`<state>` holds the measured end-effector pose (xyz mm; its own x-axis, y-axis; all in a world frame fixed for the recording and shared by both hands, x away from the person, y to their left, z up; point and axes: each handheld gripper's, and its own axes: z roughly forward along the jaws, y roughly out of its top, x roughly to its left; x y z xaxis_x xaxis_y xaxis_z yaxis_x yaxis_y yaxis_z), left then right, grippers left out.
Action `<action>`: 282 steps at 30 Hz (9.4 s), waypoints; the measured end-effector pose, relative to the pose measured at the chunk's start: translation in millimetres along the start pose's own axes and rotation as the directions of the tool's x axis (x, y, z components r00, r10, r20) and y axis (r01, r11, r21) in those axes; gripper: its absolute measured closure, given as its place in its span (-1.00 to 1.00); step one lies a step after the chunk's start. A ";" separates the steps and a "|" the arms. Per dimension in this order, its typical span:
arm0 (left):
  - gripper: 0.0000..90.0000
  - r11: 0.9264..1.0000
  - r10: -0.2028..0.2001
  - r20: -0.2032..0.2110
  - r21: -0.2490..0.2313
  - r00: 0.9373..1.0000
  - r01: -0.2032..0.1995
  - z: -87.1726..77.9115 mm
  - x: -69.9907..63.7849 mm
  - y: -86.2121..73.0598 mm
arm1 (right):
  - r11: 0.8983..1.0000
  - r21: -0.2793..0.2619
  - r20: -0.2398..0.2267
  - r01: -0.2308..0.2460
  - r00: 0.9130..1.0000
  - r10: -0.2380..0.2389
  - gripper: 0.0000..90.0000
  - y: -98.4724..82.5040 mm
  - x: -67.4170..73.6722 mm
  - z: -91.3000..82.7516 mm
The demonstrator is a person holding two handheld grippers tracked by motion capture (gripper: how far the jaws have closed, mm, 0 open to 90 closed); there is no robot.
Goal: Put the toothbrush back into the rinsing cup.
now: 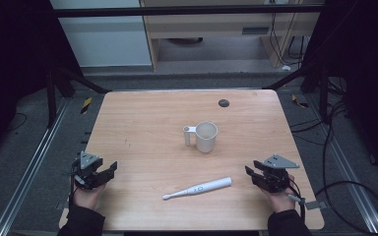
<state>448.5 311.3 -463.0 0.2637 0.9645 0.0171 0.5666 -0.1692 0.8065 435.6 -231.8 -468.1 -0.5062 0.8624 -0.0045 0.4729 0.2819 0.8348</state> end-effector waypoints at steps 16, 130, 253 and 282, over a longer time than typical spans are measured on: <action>-0.06 1.000 0.016 0.018 0.008 1.000 -0.016 0.8 -5.3 1.0 | 0.999 0.017 -0.109 0.028 0.994 -0.026 0.79 14.2 24.1 15.2; -0.12 0.996 0.060 0.019 0.065 0.998 -0.061 4.1 -6.2 -0.7 | 0.987 0.144 -0.173 0.077 0.984 -0.052 0.55 27.7 68.6 2.9; -0.16 0.989 0.103 0.023 0.109 0.994 -0.105 14.6 -8.6 -1.6 | 0.771 0.608 -0.206 0.189 0.976 -0.076 0.50 78.7 137.9 118.4; -0.16 0.989 0.099 0.024 0.110 0.995 -0.101 14.8 -9.2 -1.6 | 0.917 0.389 -0.203 0.094 0.979 -0.014 0.51 101.4 109.4 65.3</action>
<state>456.8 299.8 -473.3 0.3374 0.9377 0.0829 0.6190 -0.2873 0.7309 475.3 -81.5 -419.9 -0.6484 0.7553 0.0953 0.6664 0.5025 0.5508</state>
